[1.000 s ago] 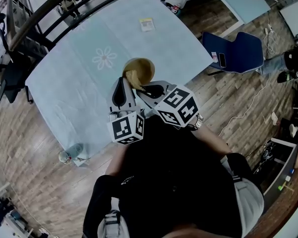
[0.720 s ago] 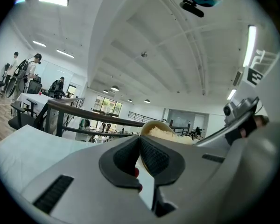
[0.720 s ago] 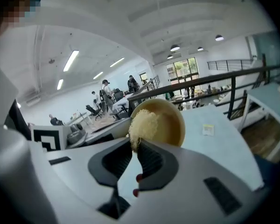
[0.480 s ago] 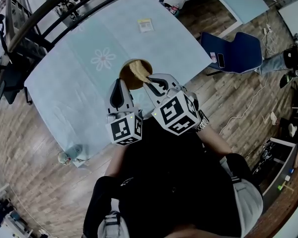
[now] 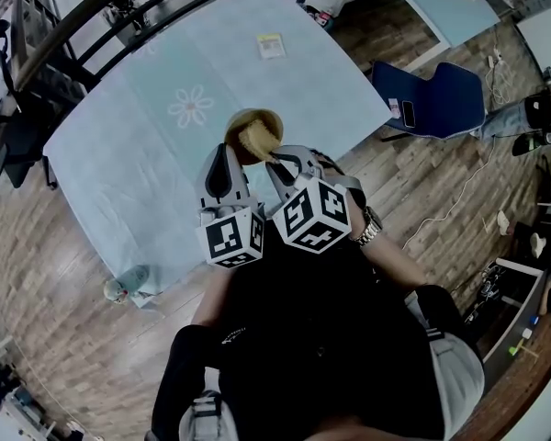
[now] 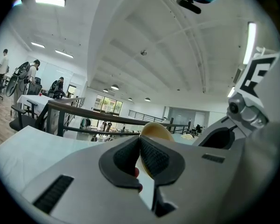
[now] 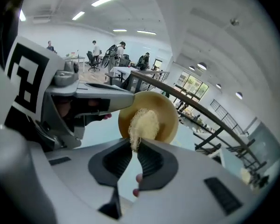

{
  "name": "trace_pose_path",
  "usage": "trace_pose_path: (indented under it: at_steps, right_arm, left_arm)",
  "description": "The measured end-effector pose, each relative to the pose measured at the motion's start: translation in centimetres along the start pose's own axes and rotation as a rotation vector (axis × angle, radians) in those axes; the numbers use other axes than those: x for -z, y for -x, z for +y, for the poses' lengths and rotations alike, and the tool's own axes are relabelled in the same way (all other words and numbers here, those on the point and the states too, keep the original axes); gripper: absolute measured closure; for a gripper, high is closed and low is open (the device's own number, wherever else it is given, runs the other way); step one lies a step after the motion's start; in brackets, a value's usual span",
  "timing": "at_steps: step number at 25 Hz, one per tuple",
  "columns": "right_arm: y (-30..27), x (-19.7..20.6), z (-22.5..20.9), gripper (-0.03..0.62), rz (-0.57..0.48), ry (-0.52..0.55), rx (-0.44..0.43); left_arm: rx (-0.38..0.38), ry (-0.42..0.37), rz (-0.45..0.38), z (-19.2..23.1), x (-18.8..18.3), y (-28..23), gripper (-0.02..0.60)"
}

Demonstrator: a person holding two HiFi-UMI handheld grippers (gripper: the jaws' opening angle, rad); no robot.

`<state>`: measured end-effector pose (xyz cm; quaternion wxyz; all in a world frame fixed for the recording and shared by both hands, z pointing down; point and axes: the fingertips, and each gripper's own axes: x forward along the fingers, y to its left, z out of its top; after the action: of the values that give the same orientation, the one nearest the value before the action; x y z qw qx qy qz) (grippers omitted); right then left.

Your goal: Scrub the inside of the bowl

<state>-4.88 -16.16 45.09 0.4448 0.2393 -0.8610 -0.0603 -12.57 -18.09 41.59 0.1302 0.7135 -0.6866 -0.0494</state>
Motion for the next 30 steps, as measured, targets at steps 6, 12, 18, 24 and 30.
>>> trace_pose_path:
  at_steps: [6,12,18,24,30]
  right_arm:
    - [-0.7,-0.6,2.0,0.553,-0.124,-0.349,-0.24]
    - [0.2,-3.1,1.8,0.553,-0.341,-0.711,-0.433]
    - [1.4,-4.0,-0.7,0.553,-0.504,-0.998,-0.517]
    - [2.0,-2.9,-2.1,0.553,-0.572,-1.142,-0.518]
    - [1.2,-2.2,-0.3,0.553,-0.519,-1.396,-0.725]
  left_arm:
    - [0.001,0.031,0.015,0.1,0.4,0.0,0.565]
    - [0.013,0.036,0.018,-0.1,0.6,0.0,0.565]
    - [0.025,0.032,0.01,-0.6,0.6,-0.1,0.565]
    - [-0.038,0.11,0.007,1.5,0.9,-0.2,0.565]
    - [-0.126,0.142,-0.009,4.0,0.9,0.0,0.565]
